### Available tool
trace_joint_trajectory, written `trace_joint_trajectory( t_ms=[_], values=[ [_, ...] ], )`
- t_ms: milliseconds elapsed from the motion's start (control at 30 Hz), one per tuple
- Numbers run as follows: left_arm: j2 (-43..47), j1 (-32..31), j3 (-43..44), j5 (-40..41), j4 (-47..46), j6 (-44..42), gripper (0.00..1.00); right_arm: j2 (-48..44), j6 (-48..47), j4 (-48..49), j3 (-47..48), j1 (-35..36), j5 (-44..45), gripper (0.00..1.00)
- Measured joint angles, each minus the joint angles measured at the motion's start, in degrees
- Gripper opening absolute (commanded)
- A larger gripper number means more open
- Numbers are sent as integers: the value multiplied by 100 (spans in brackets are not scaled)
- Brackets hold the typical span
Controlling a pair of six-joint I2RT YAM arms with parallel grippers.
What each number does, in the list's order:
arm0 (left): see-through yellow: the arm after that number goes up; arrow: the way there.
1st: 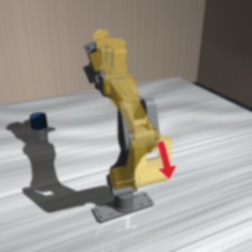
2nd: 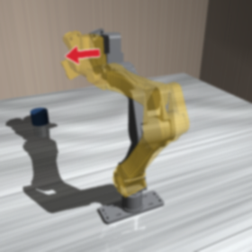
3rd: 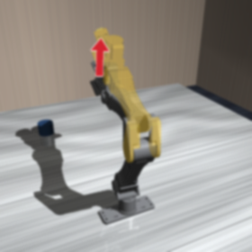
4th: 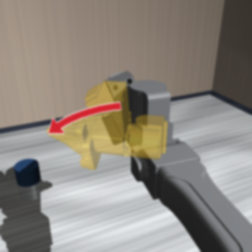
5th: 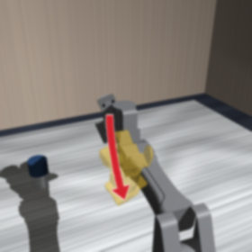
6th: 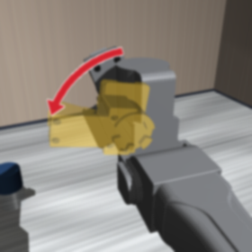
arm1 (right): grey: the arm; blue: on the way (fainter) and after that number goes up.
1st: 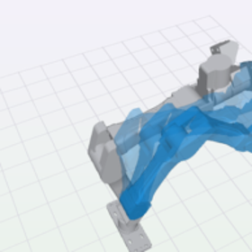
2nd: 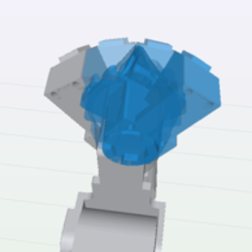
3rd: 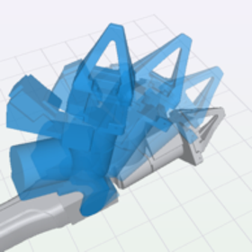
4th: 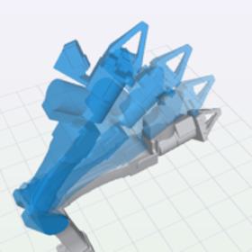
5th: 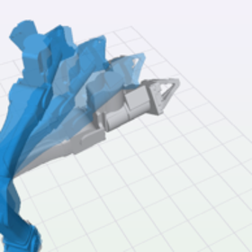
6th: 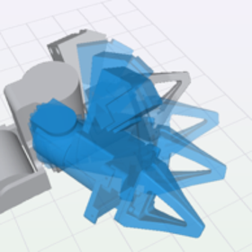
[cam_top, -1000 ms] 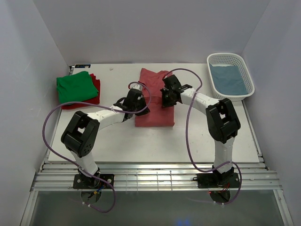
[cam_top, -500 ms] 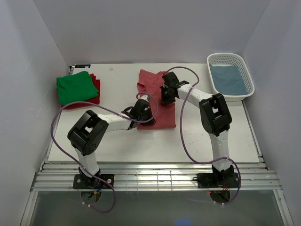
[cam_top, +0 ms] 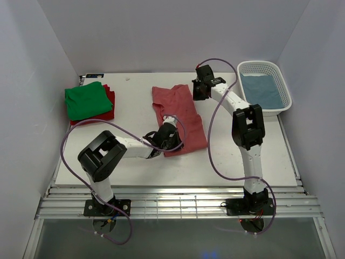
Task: Fold and stack the t-shirts
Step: Fold the folded rectangular tshirt in 1/3 of the way, then grab one side of the 2/3 rectangular tshirt with both arms
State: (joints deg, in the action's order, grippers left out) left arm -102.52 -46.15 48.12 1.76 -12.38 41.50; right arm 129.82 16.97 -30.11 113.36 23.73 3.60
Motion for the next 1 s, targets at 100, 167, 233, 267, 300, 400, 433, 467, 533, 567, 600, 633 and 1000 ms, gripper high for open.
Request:
trace_joint_trajectory(
  t_ms=[100, 167, 233, 267, 300, 400, 433, 467, 533, 567, 600, 633, 1000],
  values=[
    [44, -33, -42, 57, 26, -4, 5, -389, -83, 44, -457, -92, 74, 18],
    [72, -57, -44, 114, 79, -11, 5, -846, -92, 9, -1016, -76, 57, 27],
    [133, -87, -63, 175, 181, -15, 5, -1386, -105, 101, -1698, -26, 13, 32],
    [179, -98, -87, 203, 232, -20, 5, -1733, -85, 83, -2107, 26, -17, 33],
    [227, -111, -107, 232, 302, -26, 5, -2026, -79, 81, -2450, 76, -39, 38],
    [376, -149, -197, 293, 470, -35, 4, -2824, -4, 195, -3451, 264, -94, 46],
    [426, -162, -236, 323, 511, -35, 5, -3025, 52, 219, -3722, 330, -111, 46],
    [476, -170, -271, 345, 562, -35, 5, -3200, 120, 291, -4079, 407, -118, 48],
    [584, -181, -345, 382, 658, -35, 5, -3473, 212, 345, -4472, 566, -127, 48],
    [638, -184, -387, 404, 686, -35, 5, -3580, 282, 350, -4686, 658, -122, 49],
    [691, -190, -424, 431, 732, -35, 5, -3661, 365, 345, -4865, 756, -118, 49],
    [743, -197, -459, 452, 774, -37, 5, -3720, 442, 356, -5021, 841, -114, 49],
    [1976, -302, -651, 1027, 2057, -214, 52, -3904, 1174, 745, -5893, 1445, -50, 49]
  ],
)
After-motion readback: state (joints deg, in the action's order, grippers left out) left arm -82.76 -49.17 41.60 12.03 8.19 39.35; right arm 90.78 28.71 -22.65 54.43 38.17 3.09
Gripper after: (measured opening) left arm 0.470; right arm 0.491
